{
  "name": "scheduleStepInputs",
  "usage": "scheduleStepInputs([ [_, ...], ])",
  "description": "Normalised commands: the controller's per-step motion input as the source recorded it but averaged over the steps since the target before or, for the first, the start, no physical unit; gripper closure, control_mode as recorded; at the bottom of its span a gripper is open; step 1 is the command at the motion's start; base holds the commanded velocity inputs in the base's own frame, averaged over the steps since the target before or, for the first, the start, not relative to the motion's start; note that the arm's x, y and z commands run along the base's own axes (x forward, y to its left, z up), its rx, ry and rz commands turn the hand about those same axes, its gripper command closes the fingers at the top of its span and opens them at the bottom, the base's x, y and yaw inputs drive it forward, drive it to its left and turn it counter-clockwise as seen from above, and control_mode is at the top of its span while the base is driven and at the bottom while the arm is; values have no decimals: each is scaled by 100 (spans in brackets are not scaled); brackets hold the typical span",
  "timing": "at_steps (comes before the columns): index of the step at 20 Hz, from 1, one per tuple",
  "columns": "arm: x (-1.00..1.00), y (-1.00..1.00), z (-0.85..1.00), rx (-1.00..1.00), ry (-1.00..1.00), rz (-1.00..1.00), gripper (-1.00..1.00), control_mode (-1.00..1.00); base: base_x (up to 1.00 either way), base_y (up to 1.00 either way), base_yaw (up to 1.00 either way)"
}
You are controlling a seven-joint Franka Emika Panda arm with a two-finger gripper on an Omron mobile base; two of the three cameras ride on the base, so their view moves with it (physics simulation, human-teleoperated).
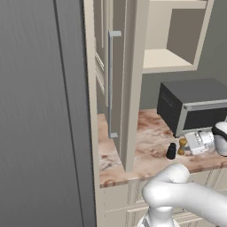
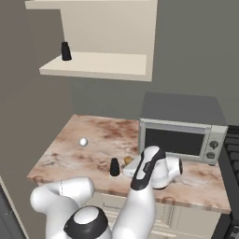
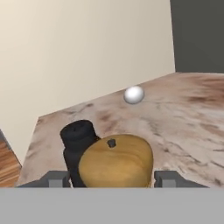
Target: There are various items on the counter. Only move the condiments/shakers into the cabinet.
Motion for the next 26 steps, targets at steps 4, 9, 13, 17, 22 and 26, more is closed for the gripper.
scheduleStepInputs([
  [4,0,-2,57,2,-3,0,100,-100,0,0,0],
  [9,-12,-17,92,2,-10,-5,100,-100,0,0,0],
  [13,-34,-2,100,3,-14,-7,100,-100,0,0,0],
  [17,-68,12,94,2,-18,-9,100,-100,0,0,0],
  [22,-61,61,92,6,-19,-7,100,-100,0,0,0],
  [26,-46,72,100,7,-17,-6,100,-100,0,0,0],
])
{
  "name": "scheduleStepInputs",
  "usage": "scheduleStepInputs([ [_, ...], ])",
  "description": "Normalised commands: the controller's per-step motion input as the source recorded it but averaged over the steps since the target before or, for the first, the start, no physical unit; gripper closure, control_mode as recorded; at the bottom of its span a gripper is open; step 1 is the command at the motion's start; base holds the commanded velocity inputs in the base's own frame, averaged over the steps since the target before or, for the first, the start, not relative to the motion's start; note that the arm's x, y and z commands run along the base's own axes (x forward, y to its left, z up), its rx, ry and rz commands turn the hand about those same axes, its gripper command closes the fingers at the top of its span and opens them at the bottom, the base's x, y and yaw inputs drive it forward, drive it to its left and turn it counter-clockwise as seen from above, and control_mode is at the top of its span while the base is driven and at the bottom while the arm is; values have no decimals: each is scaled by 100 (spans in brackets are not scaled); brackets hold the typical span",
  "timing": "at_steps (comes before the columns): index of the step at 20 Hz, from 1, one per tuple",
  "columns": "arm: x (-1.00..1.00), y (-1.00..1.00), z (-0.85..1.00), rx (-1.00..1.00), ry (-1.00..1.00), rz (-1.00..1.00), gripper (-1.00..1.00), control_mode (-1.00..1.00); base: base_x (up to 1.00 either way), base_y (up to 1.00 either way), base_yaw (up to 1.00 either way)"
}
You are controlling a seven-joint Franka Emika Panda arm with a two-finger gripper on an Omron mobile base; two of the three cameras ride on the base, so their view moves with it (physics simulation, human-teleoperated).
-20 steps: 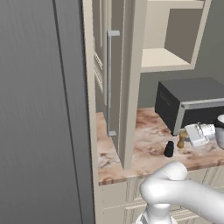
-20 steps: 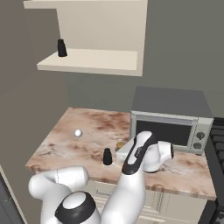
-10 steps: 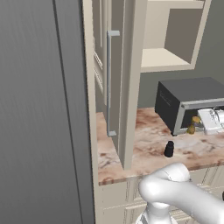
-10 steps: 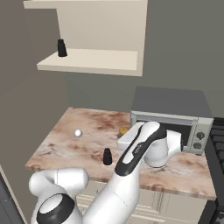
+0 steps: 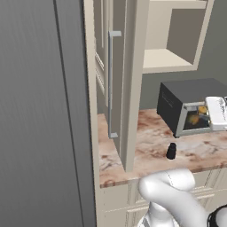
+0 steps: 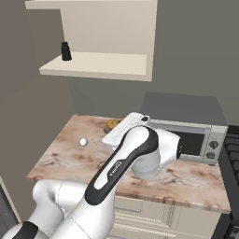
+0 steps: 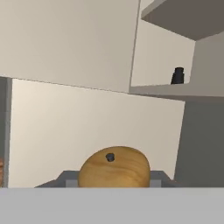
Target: There are various items on the counter. Only move the condiments/shakers into the cabinet.
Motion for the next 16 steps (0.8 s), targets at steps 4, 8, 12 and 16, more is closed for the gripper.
scheduleStepInputs([
  [4,-11,73,99,4,-4,-4,100,-100,0,0,0],
  [8,0,42,100,5,0,0,100,-100,0,0,0],
  [12,0,25,100,4,0,0,100,-100,0,0,0],
  [16,5,16,84,2,9,0,100,-100,0,0,0],
])
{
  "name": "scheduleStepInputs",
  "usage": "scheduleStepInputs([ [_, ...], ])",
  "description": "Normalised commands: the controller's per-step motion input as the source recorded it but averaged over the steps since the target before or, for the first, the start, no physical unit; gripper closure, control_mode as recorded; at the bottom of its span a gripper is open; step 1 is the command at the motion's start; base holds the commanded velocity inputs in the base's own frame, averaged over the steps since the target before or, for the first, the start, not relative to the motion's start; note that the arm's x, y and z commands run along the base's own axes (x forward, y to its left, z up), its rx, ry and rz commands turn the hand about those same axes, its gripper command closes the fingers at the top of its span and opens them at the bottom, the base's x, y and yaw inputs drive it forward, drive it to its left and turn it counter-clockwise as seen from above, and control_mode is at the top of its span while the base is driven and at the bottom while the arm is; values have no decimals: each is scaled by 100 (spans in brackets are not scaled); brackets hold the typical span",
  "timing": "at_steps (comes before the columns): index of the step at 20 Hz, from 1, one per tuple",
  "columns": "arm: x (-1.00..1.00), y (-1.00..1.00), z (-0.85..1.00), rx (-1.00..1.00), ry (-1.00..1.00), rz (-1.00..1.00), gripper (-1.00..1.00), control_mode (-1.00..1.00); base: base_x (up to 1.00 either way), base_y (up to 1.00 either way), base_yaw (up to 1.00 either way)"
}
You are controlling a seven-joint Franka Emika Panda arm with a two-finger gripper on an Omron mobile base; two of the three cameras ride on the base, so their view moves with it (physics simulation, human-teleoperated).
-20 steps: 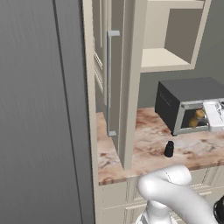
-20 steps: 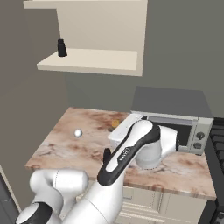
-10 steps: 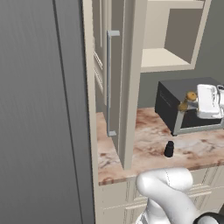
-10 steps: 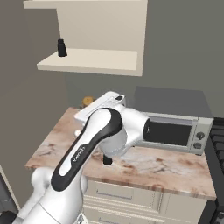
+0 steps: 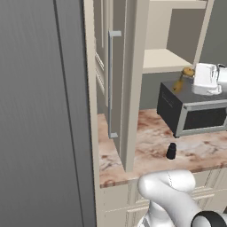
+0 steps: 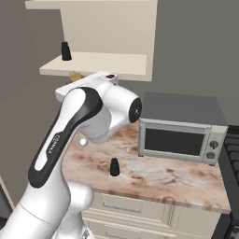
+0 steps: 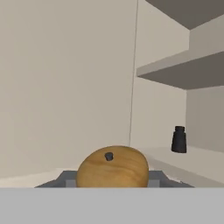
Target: There are various items on the counter. Only move the condiments/shakers into the cabinet.
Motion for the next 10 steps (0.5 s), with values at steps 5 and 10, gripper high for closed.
scheduleStepInputs([
  [5,34,7,54,0,17,0,100,-100,0,0,0],
  [10,41,15,13,0,11,0,100,-100,0,0,0],
])
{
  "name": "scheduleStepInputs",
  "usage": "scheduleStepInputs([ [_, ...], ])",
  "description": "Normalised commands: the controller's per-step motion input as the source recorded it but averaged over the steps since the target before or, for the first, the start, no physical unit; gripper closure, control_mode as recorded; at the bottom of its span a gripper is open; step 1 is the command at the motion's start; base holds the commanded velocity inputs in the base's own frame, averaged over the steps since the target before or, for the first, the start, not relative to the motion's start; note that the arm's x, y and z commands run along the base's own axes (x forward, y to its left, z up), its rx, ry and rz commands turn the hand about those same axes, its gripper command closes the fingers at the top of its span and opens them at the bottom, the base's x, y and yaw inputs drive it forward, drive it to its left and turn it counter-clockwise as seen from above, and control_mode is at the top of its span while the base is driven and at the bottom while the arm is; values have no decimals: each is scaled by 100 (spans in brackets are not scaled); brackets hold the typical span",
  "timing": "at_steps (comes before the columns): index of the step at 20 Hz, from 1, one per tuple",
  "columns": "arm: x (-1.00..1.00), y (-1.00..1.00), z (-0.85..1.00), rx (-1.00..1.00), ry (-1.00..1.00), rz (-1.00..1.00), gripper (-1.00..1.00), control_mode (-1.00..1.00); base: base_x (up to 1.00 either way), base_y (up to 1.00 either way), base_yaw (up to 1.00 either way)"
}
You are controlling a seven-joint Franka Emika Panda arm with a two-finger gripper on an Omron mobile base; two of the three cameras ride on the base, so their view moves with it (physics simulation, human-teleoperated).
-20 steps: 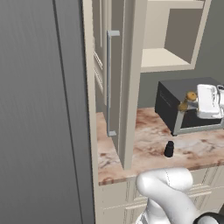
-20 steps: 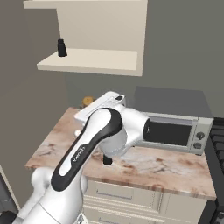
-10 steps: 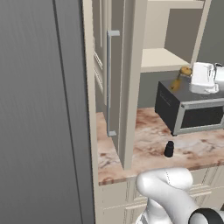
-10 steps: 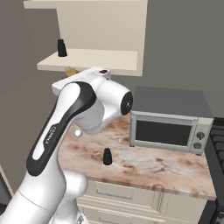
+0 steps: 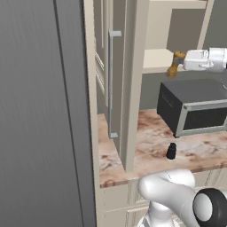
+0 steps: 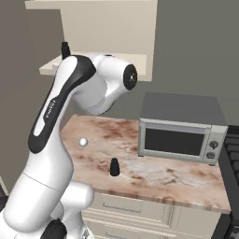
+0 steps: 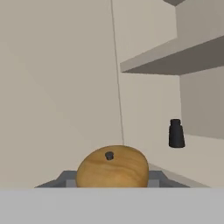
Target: There are various items on the counter. Only move the condiments/shakers into the cabinet.
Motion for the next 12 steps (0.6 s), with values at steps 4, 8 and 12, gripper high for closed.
scheduleStepInputs([
  [4,41,19,0,0,5,0,100,-100,0,0,0],
  [8,34,28,1,0,0,0,100,-100,0,0,0],
  [12,41,33,5,0,0,0,100,-100,0,0,0],
])
